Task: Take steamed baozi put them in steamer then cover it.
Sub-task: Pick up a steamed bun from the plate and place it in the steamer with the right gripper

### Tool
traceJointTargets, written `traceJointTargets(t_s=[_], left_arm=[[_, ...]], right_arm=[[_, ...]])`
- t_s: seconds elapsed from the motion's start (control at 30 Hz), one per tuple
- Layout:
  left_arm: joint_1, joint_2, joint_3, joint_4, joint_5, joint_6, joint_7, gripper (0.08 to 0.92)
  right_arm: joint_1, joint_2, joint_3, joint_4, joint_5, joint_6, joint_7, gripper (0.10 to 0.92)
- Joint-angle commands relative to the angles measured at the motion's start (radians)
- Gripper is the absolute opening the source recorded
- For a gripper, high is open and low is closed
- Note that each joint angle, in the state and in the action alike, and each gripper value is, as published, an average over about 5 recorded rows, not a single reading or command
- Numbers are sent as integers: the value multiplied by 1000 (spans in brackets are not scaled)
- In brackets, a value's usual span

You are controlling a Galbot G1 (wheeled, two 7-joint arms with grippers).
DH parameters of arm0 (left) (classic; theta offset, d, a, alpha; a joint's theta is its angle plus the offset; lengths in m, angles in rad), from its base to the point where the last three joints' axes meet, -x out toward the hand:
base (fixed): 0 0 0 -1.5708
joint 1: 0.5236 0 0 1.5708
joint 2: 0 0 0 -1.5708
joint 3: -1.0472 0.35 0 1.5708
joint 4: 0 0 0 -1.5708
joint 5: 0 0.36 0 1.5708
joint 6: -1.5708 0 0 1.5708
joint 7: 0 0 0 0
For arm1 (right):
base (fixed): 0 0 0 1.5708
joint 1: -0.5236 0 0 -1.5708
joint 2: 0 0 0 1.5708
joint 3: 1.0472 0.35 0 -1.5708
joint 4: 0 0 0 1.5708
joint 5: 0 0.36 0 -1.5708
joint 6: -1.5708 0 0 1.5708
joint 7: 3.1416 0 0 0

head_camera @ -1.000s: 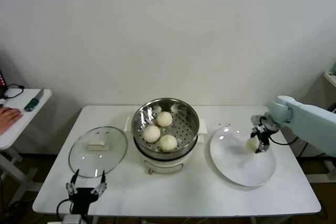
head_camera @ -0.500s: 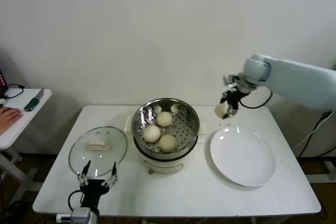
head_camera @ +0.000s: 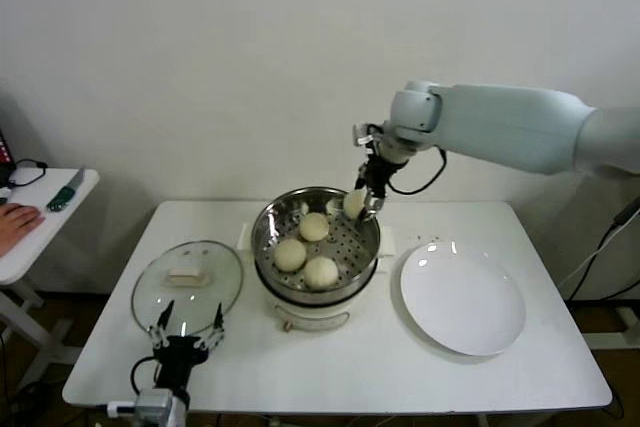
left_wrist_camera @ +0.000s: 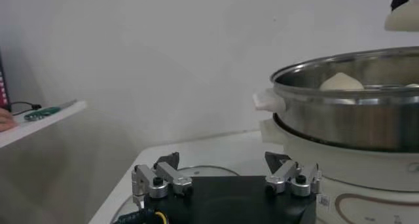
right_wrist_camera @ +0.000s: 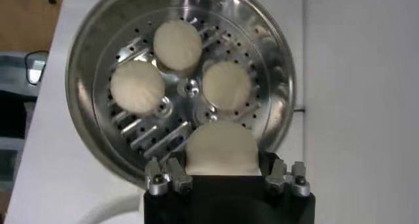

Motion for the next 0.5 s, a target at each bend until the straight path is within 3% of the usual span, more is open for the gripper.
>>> traceJointTargets(t_s=[0.03,0.5], left_arm=[[-7,6,-3,2,-8,3,1,823],[-16,19,-23,20,-26,0,1,823]], right_arm=[[-35,117,-65,-12,53,-22,26,703],[-115,136,-88,-44,-46,-9,16,704]])
